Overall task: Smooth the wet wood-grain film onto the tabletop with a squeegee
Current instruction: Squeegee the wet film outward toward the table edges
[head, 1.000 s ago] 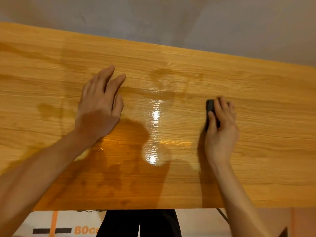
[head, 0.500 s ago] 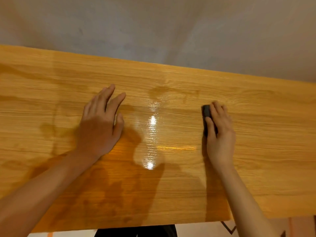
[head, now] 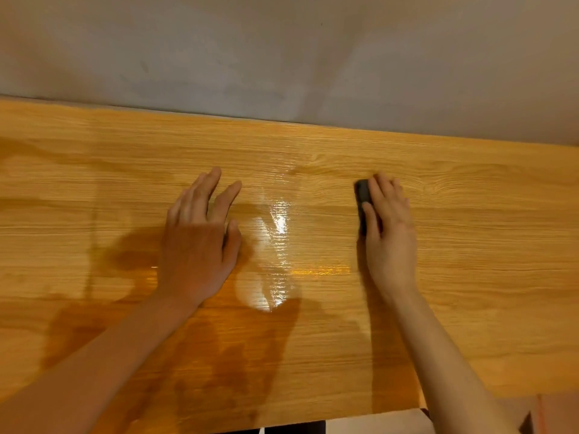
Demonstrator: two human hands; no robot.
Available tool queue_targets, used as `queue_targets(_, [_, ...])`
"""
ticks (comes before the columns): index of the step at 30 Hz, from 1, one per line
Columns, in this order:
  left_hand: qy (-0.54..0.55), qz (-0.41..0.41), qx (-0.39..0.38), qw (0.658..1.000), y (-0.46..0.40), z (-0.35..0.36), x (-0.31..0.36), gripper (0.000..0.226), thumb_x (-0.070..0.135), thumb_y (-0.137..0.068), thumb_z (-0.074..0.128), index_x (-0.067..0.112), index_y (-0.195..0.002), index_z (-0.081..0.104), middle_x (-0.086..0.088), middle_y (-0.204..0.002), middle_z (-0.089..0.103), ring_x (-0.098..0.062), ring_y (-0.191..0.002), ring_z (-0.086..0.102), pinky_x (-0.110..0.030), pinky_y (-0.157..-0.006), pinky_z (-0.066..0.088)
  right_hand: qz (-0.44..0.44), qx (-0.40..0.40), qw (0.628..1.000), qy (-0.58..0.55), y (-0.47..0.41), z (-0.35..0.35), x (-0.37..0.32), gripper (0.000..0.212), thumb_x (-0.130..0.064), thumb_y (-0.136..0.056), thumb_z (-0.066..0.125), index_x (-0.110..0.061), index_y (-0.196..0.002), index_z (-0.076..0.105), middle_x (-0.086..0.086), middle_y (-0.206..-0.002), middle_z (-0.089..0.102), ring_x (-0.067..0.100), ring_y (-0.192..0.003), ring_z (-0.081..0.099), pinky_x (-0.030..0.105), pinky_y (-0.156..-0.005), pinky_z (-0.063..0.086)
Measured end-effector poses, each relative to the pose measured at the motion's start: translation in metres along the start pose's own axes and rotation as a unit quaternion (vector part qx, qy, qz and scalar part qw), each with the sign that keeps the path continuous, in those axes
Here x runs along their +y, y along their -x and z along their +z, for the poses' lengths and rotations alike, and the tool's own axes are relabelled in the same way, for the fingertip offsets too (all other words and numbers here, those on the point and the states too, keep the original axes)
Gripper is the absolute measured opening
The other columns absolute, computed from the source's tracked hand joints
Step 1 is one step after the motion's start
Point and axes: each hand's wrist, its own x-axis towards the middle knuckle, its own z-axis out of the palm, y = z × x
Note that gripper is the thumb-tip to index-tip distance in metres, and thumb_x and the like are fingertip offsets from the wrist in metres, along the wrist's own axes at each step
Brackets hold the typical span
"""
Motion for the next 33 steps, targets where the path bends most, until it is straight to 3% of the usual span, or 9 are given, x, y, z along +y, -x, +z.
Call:
queue_targets(4, [-0.005,-0.003,-0.01,1.0,-0.002,-0.002,0.0,0.053,0.028,-0.099,0.036,0.015,-0.15,0.044,-0.014,-0.162,0.033,-0.032,-0.15,0.029,-0.05,-0.118,0.024,0.128,0.08,0.989,-0.003,-0.007,0.002,-0.004,0.041,-0.015,-0.104,0.039,-0.01,-0.145,0.04,0.005,-0.157,0.03,0.023,-0.149,0.016,0.042,-0.123,0.009])
queue_targets(10, [-0.016,-0.003,-0.008,1.0,-0.002,0.003,-0.004,0.052,0.03,-0.099,0.037,0.019,-0.15,0.041,-0.011,-0.162,0.031,-0.029,-0.151,0.027,-0.049,-0.118,0.024,-0.028,0.021,0.999,0.015,-0.009,0.077,-0.099,0.043,-0.012,-0.103,0.04,-0.015,-0.146,0.04,0.002,-0.157,0.03,0.022,-0.149,0.016,0.039,-0.124,0.008])
queue_targets(14, [-0.02,0.004,-0.004,1.0,-0.001,0.006,-0.006,0.051,0.03,-0.101,0.038,0.018,-0.15,0.042,-0.011,-0.162,0.031,-0.029,-0.151,0.026,-0.049,-0.117,0.024,-0.135,-0.052,0.989,0.013,-0.014,0.059,-0.077,0.043,-0.018,-0.104,0.041,-0.015,-0.147,0.039,0.001,-0.157,0.03,0.019,-0.149,0.016,0.036,-0.124,0.008])
queue_targets(18, [-0.018,0.009,-0.011,1.0,0.0,0.005,-0.007,0.05,0.028,-0.101,0.038,0.016,-0.149,0.044,-0.012,-0.162,0.03,-0.031,-0.151,0.026,-0.051,-0.116,0.027,0.004,0.009,1.0,0.008,-0.028,0.004,-0.001,0.043,-0.015,-0.104,0.039,-0.014,-0.147,0.037,0.001,-0.158,0.027,0.02,-0.149,0.015,0.041,-0.124,0.008])
queue_targets(21, [0.0,-0.002,-0.013,1.0,-0.001,0.0,-0.006,0.051,0.032,-0.1,0.036,0.015,-0.148,0.046,-0.01,-0.161,0.031,-0.03,-0.15,0.029,-0.053,-0.115,0.029,0.094,0.067,0.993,-0.003,-0.041,0.003,0.0,0.043,-0.015,-0.105,0.035,-0.011,-0.147,0.036,0.005,-0.158,0.026,0.024,-0.15,0.012,0.043,-0.123,0.006])
queue_targets(25, [0.044,-0.005,-0.003,0.999,-0.008,-0.008,-0.005,0.053,0.033,-0.099,0.04,0.007,-0.144,0.05,-0.013,-0.158,0.035,-0.034,-0.145,0.036,-0.057,-0.113,0.031,-0.031,0.011,0.999,0.042,-0.039,0.06,-0.069,0.048,-0.012,-0.102,0.042,-0.013,-0.149,0.032,0.006,-0.16,0.022,0.027,-0.15,0.011,0.042,-0.123,0.003])
queue_targets(29, [0.033,-0.033,0.025,0.999,-0.037,-0.013,-0.006,0.051,0.034,-0.101,0.041,0.014,-0.148,0.046,-0.01,-0.158,0.034,-0.031,-0.147,0.033,-0.053,-0.115,0.028,-0.173,-0.037,0.98,0.095,-0.045,0.073,-0.09,0.062,-0.008,-0.093,0.059,-0.015,-0.148,0.032,0.007,-0.157,0.03,0.027,-0.147,0.023,0.044,-0.119,0.015])
queue_targets(31, [0.022,-0.041,0.033,0.998,-0.053,-0.013,-0.007,0.051,0.034,-0.102,0.041,0.014,-0.149,0.044,-0.011,-0.158,0.034,-0.031,-0.148,0.031,-0.052,-0.117,0.026,-0.181,-0.051,0.975,0.115,-0.055,0.051,-0.059,0.065,-0.007,-0.09,0.063,-0.013,-0.146,0.031,0.009,-0.155,0.033,0.03,-0.145,0.026,0.047,-0.119,0.019])
queue_targets(33, [0.019,-0.052,0.028,0.998,-0.06,-0.008,-0.008,0.053,0.036,-0.103,0.039,0.013,-0.151,0.042,-0.012,-0.16,0.032,-0.032,-0.149,0.029,-0.054,-0.117,0.026,-0.09,-0.023,0.993,0.069,-0.061,0.019,-0.016,0.052,-0.008,-0.097,0.051,-0.012,-0.147,0.035,0.008,-0.156,0.031,0.027,-0.147,0.021,0.048,-0.122,0.016])
